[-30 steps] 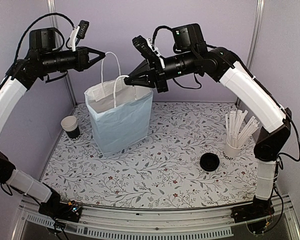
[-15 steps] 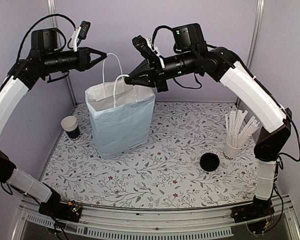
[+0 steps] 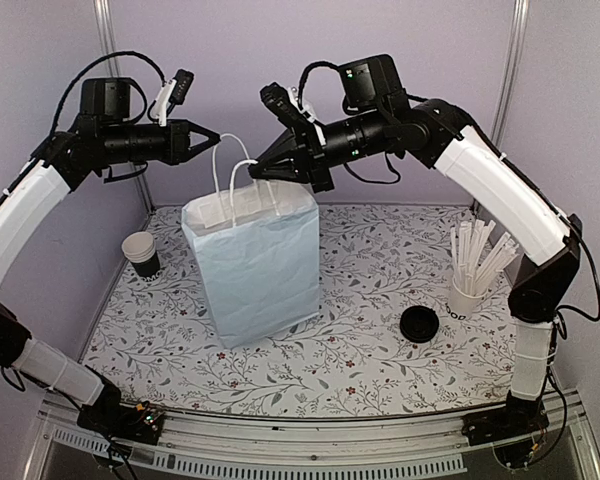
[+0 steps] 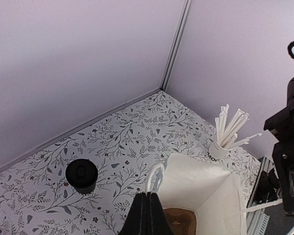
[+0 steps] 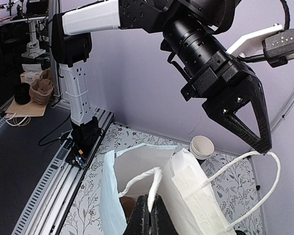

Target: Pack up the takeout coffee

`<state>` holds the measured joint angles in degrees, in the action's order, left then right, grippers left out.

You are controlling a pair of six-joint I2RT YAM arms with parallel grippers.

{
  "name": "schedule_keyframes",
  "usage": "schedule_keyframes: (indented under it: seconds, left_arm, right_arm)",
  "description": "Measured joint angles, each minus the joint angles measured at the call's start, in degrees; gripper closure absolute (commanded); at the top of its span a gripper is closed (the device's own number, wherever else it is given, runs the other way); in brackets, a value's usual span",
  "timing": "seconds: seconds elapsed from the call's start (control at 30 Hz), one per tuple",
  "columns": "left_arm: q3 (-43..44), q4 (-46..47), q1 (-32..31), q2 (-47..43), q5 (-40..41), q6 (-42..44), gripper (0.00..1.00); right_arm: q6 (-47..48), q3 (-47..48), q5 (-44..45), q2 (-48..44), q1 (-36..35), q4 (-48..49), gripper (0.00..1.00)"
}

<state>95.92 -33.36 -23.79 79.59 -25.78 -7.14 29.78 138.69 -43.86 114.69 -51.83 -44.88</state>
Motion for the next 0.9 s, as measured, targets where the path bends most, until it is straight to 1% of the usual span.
schedule_keyframes:
  seconds: [0.03, 0.07, 0.1, 0.13, 0.17, 0.2, 0.23, 0.27, 0.33, 0.43, 0.57, 0.73, 0.83, 0.9]
  left_arm:
    - [-0.35, 0.04, 0.0, -0.09, 0.2, 0.0, 1.0]
    - [-0.66, 0.07, 0.0, -0.15, 0.33, 0.0, 0.96]
    - [-1.01, 0.11, 0.0, -0.2, 0.59, 0.02, 0.78]
    - [-1.27, 0.13, 0.0, -0.22, 0.74, 0.13, 0.57]
    - [-1.53, 0.17, 0.0, -0.22, 0.94, 0.2, 0.43]
    - [-1.73, 0.11, 0.0, -0.22, 1.33, 0.35, 0.34]
    - [-1.88, -0.09, 0.0, -0.22, 2.38, 0.37, 0.26]
    - [-1.9, -0.33, 0.0, -0.22, 3.48, 0.39, 0.2]
    - [-1.9, -0.7, 0.0, -0.24, 6.05, 0.61, 0.11]
    - [-1.81, -1.36, 0.09, -0.74, 10.38, 1.29, 0.03]
    - [-0.98, -1.31, 0.24, -2.56, 15.06, 2.71, 0.02]
    - [1.97, -1.16, 1.97, -2.47, 19.32, 3.08, 0.01]
    - [3.52, -1.27, 3.82, 0.81, 20.37, 3.06, 0.01]
    - [4.76, -1.6, 4.98, 4.81, 20.24, 3.04, 0.02]
  right_arm:
    - [-0.02, -0.33, 0.02, 0.0, 0.0, 0.02, 1.0]
    - [0.0, -0.72, 0.02, 0.0, 0.0, 0.02, 0.97]
    - [0.0, -1.07, 0.07, 0.0, 0.0, 0.07, 0.86]
    - [0.0, -1.44, 0.09, 0.0, 0.0, 0.02, 0.67]
    - [0.02, -1.75, 0.26, 0.0, 0.0, -0.04, 0.45]
    - [0.02, -2.01, 0.52, 0.0, -0.02, -0.11, 0.29]
    - [0.24, -2.27, 0.94, 0.0, -0.02, -0.07, 0.22]
    - [0.37, -2.32, 1.53, 0.0, -0.02, -0.11, 0.16]
    - [0.87, -2.38, 3.28, 0.0, -0.02, -0.22, 0.13]
    - [1.97, -2.38, 5.31, -0.35, 0.63, -1.16, 0.12]
    - [2.58, -4.57, 5.49, -2.91, 3.65, -1.99, 0.13]
    - [1.33, -16.17, 5.62, -9.75, 10.05, 0.35, 0.14]
    - [0.59, -21.53, 7.43, -11.85, 11.45, 1.6, 0.14]
    - [-0.28, -24.39, 9.25, -12.24, 11.15, 2.78, 0.15]
